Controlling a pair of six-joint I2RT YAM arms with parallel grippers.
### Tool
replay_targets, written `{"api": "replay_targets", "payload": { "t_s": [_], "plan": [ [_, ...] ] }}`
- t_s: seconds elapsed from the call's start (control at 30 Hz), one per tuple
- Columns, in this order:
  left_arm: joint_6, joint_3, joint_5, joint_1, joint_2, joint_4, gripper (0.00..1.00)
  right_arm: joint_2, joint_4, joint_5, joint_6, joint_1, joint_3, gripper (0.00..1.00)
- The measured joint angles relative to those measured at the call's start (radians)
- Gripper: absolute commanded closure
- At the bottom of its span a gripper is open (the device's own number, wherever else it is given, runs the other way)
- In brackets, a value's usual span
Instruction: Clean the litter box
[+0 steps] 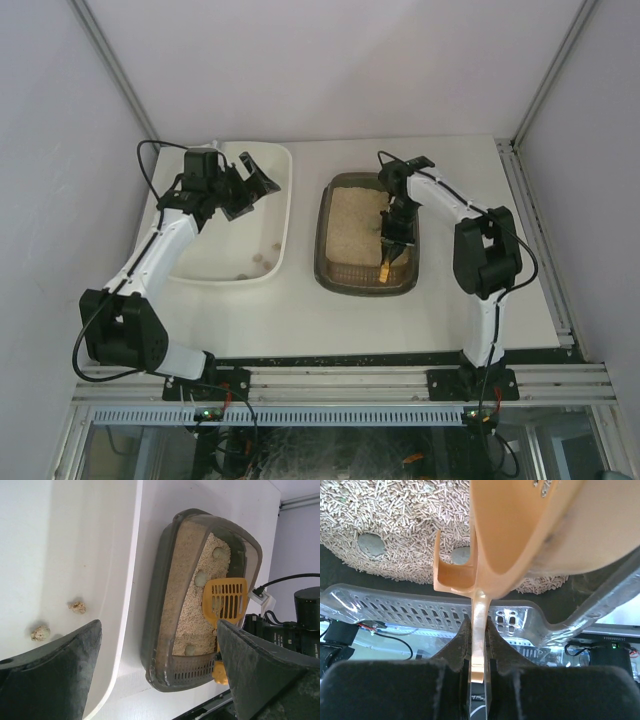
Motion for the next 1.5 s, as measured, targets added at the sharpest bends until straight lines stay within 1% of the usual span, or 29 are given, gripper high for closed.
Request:
{"api": "replay_targets", "payload": {
  "t_s": [0.23, 0.6, 0.73, 0.83, 1.17, 1.5],
  "plan": [
    [0.0, 0.0, 0.006, 0.0, 0.007, 0.0, 0.0, -0.002, 0.002, -0.013, -0.017, -0.012, 0.003, 1.0],
    [0.0, 0.0, 0.007, 0.0, 0.01, 0.0, 0.0, 0.136, 0.01, -0.047, -0.022, 0.009, 0.181, 1.0],
    [0.0, 0.0, 0.007, -0.001, 0.02, 0.0, 0.0, 0.147, 0.035, -0.085, -0.025, 0.01, 0.194, 1.0],
    [0.0, 0.0, 0.006, -0.003, 0.032, 0.0, 0.0, 0.146, 0.109, -0.138, -0.033, 0.008, 0.159, 1.0],
    [0.002, 0.0, 0.001, -0.011, 0.04, 0.0, 0.0, 0.056, 0.422, -0.327, -0.056, -0.004, -0.075, 1.0],
    [0.011, 0.0, -0.003, -0.013, 0.051, 0.0, 0.0, -0.029, 0.671, -0.408, -0.021, -0.01, -0.252, 1.0]
  ]
}}
